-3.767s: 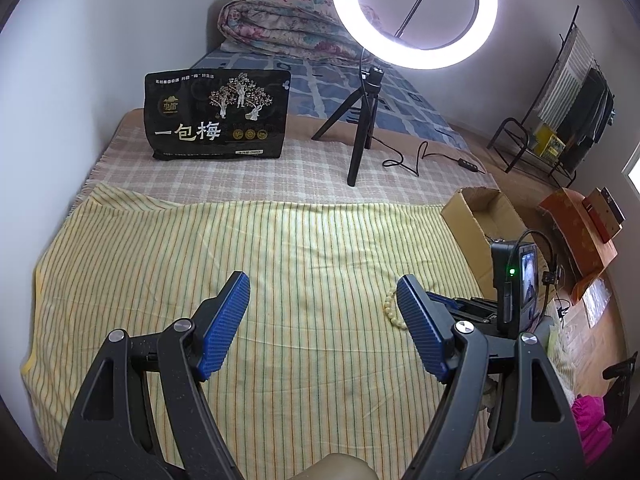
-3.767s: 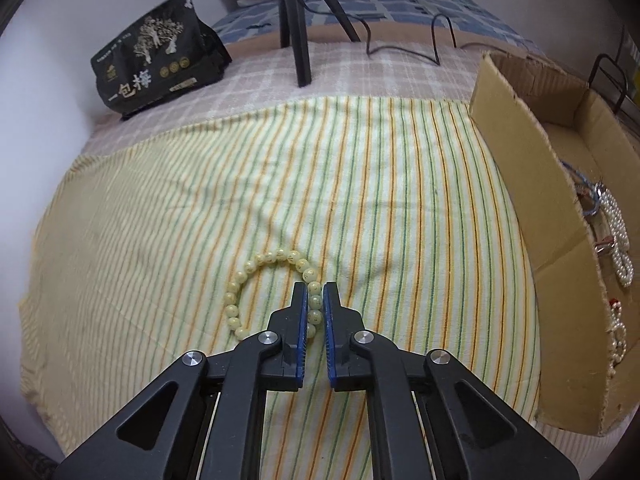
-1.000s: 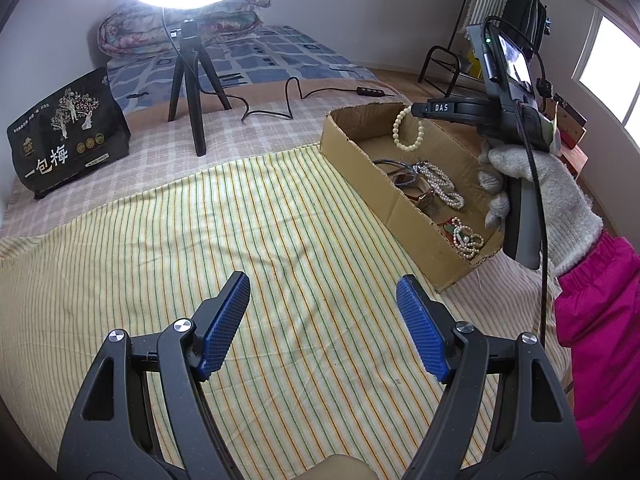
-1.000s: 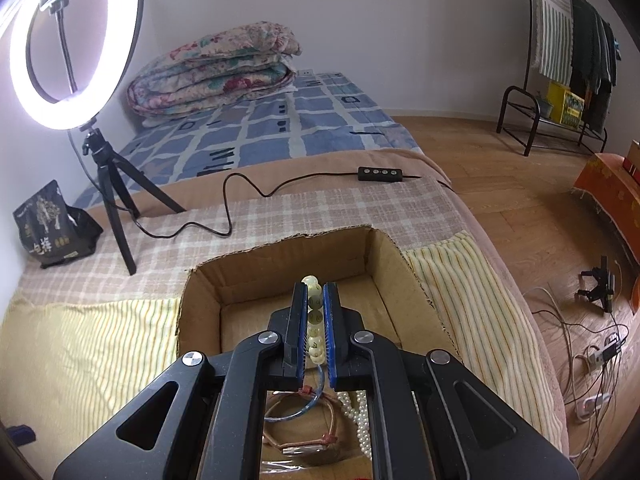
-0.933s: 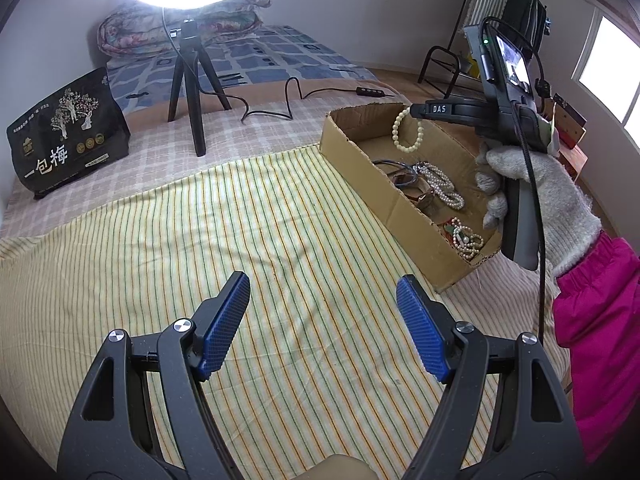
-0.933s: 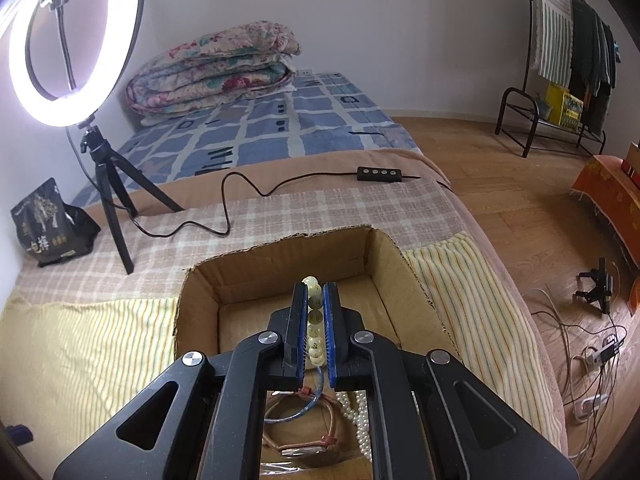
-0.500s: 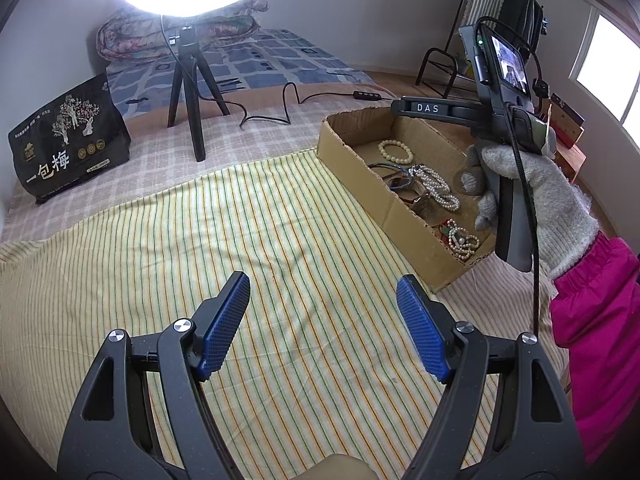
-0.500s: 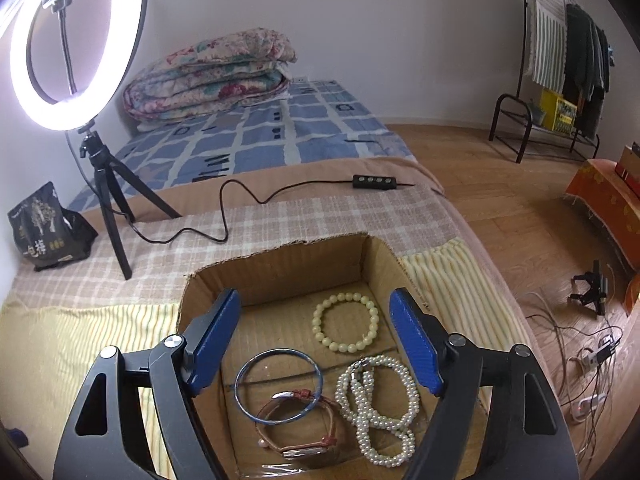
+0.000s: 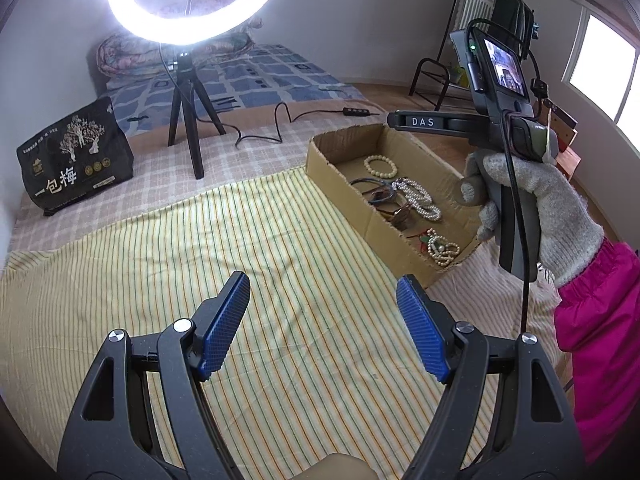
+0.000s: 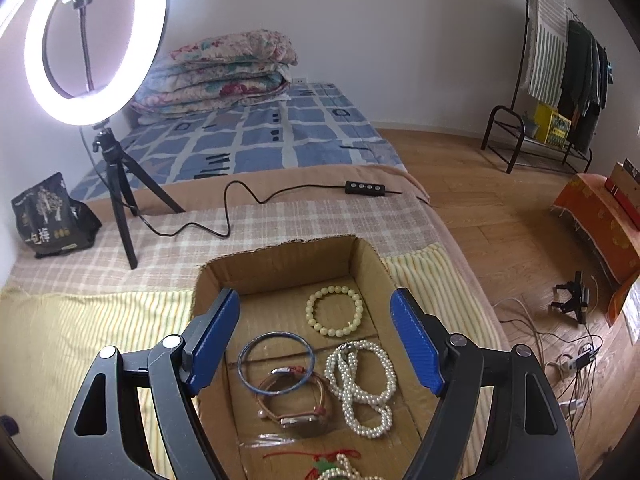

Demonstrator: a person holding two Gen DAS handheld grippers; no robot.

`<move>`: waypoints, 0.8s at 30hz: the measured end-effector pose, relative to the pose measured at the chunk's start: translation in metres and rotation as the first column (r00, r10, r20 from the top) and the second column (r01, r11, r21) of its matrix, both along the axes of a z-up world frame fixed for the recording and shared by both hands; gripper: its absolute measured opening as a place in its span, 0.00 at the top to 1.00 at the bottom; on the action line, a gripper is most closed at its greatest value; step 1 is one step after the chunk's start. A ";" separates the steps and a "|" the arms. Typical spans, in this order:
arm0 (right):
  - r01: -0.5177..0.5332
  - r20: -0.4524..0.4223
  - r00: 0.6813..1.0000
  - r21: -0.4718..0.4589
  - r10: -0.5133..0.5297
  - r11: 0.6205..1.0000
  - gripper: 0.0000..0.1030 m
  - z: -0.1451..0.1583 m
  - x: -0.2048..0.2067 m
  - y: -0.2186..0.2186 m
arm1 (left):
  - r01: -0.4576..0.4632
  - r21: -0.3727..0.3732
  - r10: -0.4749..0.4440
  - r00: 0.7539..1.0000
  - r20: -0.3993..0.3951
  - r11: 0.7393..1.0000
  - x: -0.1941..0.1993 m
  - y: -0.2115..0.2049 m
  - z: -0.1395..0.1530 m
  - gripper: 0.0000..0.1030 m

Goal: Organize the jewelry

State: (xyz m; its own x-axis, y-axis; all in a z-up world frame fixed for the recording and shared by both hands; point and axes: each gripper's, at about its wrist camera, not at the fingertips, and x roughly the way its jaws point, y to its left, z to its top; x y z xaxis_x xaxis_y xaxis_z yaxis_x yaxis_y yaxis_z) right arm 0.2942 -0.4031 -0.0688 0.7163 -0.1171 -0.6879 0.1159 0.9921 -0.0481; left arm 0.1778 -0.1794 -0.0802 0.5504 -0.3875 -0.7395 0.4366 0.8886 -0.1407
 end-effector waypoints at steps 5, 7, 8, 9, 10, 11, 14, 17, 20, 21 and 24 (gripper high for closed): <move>-0.003 0.019 1.000 -0.015 0.004 1.000 0.24 0.019 -0.020 0.005 | 0.000 -0.013 0.000 1.000 0.029 1.000 -0.012 0.001 0.016 0.24; -0.004 0.028 1.000 -0.018 0.004 1.000 0.24 0.026 -0.029 0.006 | -0.001 -0.020 0.002 0.999 0.044 1.000 -0.019 0.002 0.023 0.24; -0.004 0.033 0.999 -0.020 0.005 1.000 0.24 0.030 -0.033 0.007 | 0.000 -0.024 0.002 0.999 0.050 1.000 -0.022 0.003 0.027 0.24; -0.007 0.038 0.999 -0.024 0.008 1.000 0.24 0.034 -0.038 0.009 | 0.000 -0.026 0.001 0.998 0.056 1.000 -0.025 0.003 0.030 0.24; -0.011 0.041 0.999 -0.031 0.012 0.999 0.24 0.037 -0.044 0.011 | 0.001 -0.029 0.001 0.998 0.068 1.000 -0.029 0.004 0.035 0.24; -0.014 0.043 0.999 -0.039 0.015 0.999 0.24 0.040 -0.049 0.013 | -0.001 -0.030 0.003 0.997 0.076 1.000 -0.032 0.005 0.038 0.24; -0.026 0.050 0.998 -0.083 0.031 0.996 0.23 0.051 -0.066 0.022 | -0.005 -0.031 0.008 0.994 0.111 1.000 -0.042 0.006 0.049 0.24; -0.038 0.066 0.997 -0.105 0.045 0.994 0.23 0.061 -0.081 0.029 | -0.006 -0.029 0.010 0.989 0.146 1.000 -0.051 0.008 0.061 0.24; -0.048 0.087 0.995 -0.101 0.057 0.994 0.22 0.071 -0.102 0.034 | -0.008 -0.018 0.011 0.984 0.176 1.000 -0.060 0.009 0.069 0.24; -0.049 0.092 0.994 -0.099 0.058 0.994 0.22 0.072 -0.107 0.035 | -0.009 -0.014 0.011 0.983 0.185 1.000 -0.062 0.009 0.072 0.24; -0.048 0.102 0.993 -0.104 0.059 0.993 0.22 0.078 -0.126 0.039 | -0.014 -0.005 0.015 0.976 0.218 1.000 -0.071 0.010 0.078 0.24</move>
State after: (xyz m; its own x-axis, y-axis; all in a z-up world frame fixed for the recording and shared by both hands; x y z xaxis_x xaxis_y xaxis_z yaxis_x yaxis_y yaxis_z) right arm 0.1681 -0.3644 0.0093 0.7906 -0.1421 -0.5956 0.0727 0.9876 -0.1391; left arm 0.1067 -0.1693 -0.0023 0.7039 -0.3806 -0.5997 0.4439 0.8948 -0.0470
